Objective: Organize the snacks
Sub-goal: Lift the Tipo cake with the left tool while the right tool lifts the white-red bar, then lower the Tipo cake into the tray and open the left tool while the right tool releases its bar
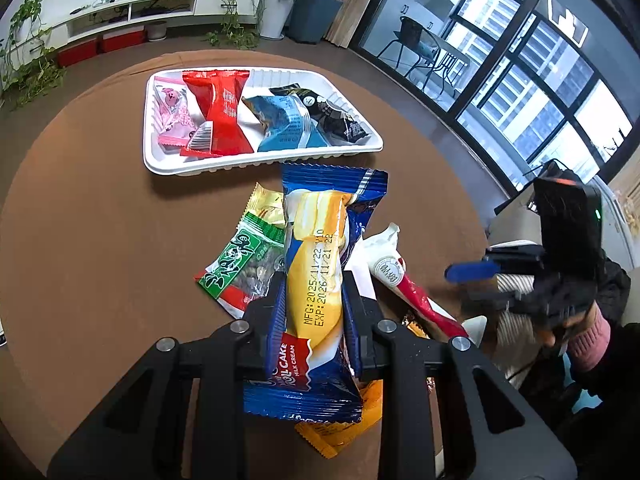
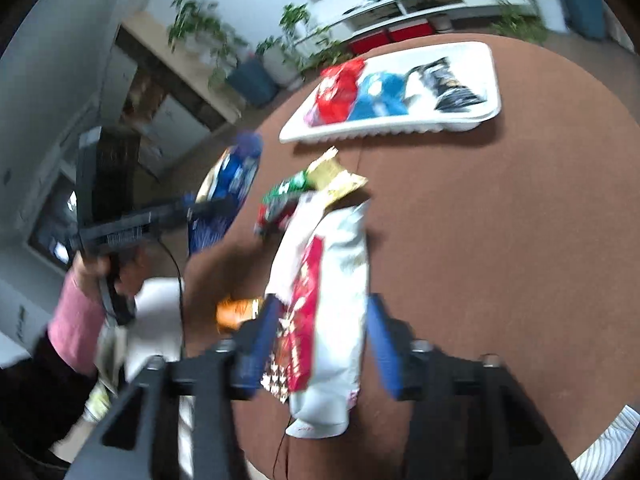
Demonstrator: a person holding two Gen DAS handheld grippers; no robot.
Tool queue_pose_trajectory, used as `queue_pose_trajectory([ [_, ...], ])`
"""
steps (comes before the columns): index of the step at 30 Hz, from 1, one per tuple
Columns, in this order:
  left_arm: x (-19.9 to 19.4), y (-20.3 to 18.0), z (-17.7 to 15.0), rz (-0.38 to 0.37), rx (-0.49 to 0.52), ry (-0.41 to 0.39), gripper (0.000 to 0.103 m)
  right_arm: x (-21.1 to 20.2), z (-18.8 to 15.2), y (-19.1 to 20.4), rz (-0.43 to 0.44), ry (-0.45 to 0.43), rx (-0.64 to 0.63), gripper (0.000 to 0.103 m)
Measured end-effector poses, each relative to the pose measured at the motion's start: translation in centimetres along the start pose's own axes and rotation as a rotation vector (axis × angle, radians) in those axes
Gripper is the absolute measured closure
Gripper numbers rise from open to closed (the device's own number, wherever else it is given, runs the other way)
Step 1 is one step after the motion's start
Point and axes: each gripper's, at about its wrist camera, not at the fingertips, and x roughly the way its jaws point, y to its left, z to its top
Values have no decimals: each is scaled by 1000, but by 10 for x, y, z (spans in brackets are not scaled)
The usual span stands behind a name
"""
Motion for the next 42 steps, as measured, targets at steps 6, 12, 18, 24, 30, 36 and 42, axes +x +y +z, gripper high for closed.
queue_pose_trajectory([
  [6, -2, 2, 0, 1, -7, -11, 79, 18, -10, 19, -149, 46, -138, 50],
  [12, -6, 4, -3, 13, -13, -19, 79, 39, -4, 20, -238, 67, -178, 67],
  [18, -4, 4, -7, 16, -20, -12, 79, 40, 4, 4, -215, 30, -126, 86],
  [24, -4, 4, -5, 5, -30, -19, 79, 30, 9, -54, 97, 5, 209, 86],
  [30, -3, 8, -2, -9, -44, -20, 79, 21, 9, -82, 301, -47, 394, 86],
  [36, -5, 14, 7, -15, -78, -29, 79, 3, 23, -88, 336, -102, 409, 86],
  [42, -5, 22, 26, 14, -107, -39, 79, -18, 42, -94, 275, -170, 376, 86],
])
